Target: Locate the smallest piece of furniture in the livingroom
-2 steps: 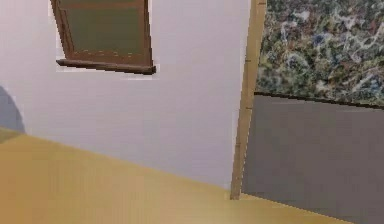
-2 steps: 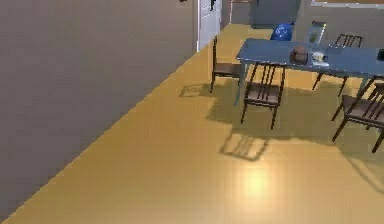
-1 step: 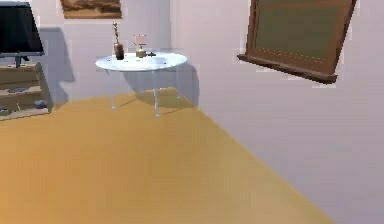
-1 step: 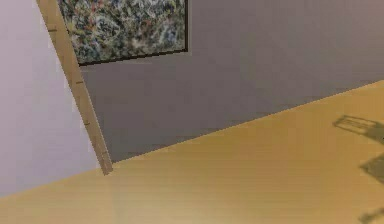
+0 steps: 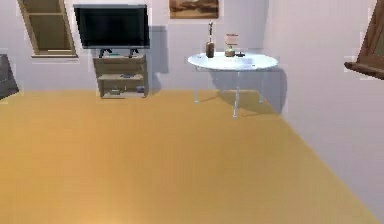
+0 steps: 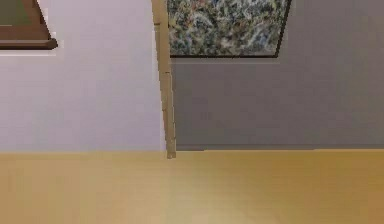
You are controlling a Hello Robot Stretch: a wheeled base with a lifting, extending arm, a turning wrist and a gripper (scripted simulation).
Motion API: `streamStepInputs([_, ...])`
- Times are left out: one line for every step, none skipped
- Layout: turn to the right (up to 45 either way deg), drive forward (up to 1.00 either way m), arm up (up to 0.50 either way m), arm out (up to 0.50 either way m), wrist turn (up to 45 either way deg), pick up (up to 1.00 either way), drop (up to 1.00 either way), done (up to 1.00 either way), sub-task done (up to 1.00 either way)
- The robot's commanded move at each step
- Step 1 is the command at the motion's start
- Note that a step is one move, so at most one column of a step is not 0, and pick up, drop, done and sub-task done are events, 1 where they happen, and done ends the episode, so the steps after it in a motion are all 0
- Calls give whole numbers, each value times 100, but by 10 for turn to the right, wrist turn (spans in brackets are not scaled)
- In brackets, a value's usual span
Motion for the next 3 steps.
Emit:
streamStepInputs([-30, 0, 0, 0, 0, 0, 0, 0, 0])
streamStepInputs([0, 100, 0, 0, 0, 0, 0, 0, 0])
streamStepInputs([0, 100, 0, 0, 0, 0, 0, 0, 0])
